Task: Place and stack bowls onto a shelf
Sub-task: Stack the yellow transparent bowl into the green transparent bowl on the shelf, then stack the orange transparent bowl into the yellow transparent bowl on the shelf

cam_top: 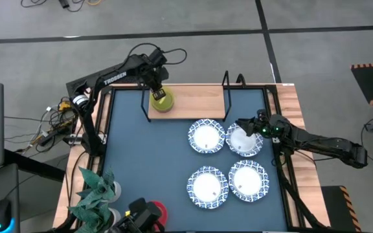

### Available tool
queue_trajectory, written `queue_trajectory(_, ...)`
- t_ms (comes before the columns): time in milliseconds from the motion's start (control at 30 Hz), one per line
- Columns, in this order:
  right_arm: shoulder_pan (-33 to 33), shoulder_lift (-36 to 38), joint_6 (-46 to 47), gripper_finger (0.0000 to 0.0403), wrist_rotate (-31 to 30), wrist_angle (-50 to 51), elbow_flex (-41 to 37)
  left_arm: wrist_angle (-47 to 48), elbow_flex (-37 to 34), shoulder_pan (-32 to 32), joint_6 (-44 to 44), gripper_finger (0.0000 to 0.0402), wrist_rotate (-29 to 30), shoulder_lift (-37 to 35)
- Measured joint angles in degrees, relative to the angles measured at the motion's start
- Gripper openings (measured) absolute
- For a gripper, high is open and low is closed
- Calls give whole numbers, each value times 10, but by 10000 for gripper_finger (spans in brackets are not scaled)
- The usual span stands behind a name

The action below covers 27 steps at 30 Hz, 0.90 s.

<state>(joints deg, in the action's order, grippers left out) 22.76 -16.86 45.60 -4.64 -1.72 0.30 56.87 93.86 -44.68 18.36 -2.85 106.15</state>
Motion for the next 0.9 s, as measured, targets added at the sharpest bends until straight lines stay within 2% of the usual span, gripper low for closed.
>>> queue_trajectory(400, 0, 0, -5, 220, 1, 0, 0, -14, 0, 0, 26, 119, 12, 0)
queue_trajectory(600, 0, 0, -5, 220, 2, 0, 0, 9, 24, 0, 8, 157, 29, -1)
queue_trajectory(700, 0, 0, -6, 220, 2, 0, 0, 26, 61, 0, 13, 153, 29, -1)
queue_trajectory(767, 0, 0, -6, 220, 2, 0, 0, 38, 90, 0, 18, 136, 10, -1)
queue_trajectory(900, 0, 0, -6, 220, 2, 0, 0, 41, 112, -3, 20, 57, -12, -4)
